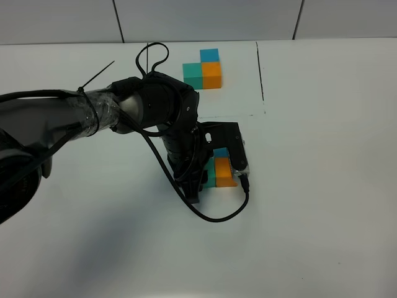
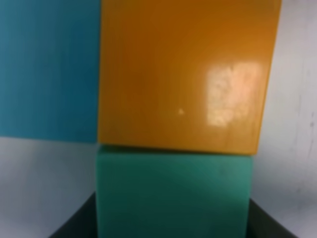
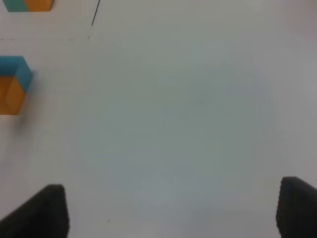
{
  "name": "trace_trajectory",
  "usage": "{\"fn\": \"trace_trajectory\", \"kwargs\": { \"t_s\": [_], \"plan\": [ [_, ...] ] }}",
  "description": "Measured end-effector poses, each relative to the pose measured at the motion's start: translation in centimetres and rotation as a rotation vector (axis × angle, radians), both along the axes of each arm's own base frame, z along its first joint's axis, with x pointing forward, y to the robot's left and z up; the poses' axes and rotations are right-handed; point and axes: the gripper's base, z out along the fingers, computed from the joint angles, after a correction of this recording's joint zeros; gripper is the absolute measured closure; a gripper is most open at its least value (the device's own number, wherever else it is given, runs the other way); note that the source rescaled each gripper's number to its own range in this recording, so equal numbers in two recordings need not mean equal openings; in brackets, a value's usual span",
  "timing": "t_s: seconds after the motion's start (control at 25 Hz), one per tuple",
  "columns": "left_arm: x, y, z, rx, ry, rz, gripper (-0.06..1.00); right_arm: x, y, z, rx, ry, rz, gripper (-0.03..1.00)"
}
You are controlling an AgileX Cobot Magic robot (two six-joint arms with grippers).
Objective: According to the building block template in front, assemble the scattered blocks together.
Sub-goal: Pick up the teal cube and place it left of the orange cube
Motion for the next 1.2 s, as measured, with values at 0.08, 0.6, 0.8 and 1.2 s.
{"fn": "trace_trajectory", "kwargs": {
  "t_s": [0.08,0.6,0.8,1.2],
  "plan": [
    [0.00,-0.01,0.00,-0.001,-0.001,-0.008,0.94,0.00,0.00,0.00,0.000,0.000,0.000,0.24],
    [0.00,-0.02,-0.05,-0.001,-0.001,-0.016,0.94,0.00,0.00,0.00,0.000,0.000,0.000,0.24],
    [0.00,-0.02,-0.05,-0.001,-0.001,-0.018,0.94,0.00,0.00,0.00,0.000,0.000,0.000,0.24],
    [0.02,-0.13,-0.02,-0.012,-0.001,-0.012,0.49,0.00,0.00,0.00,0.000,0.000,0.000,0.24]
  ]
}}
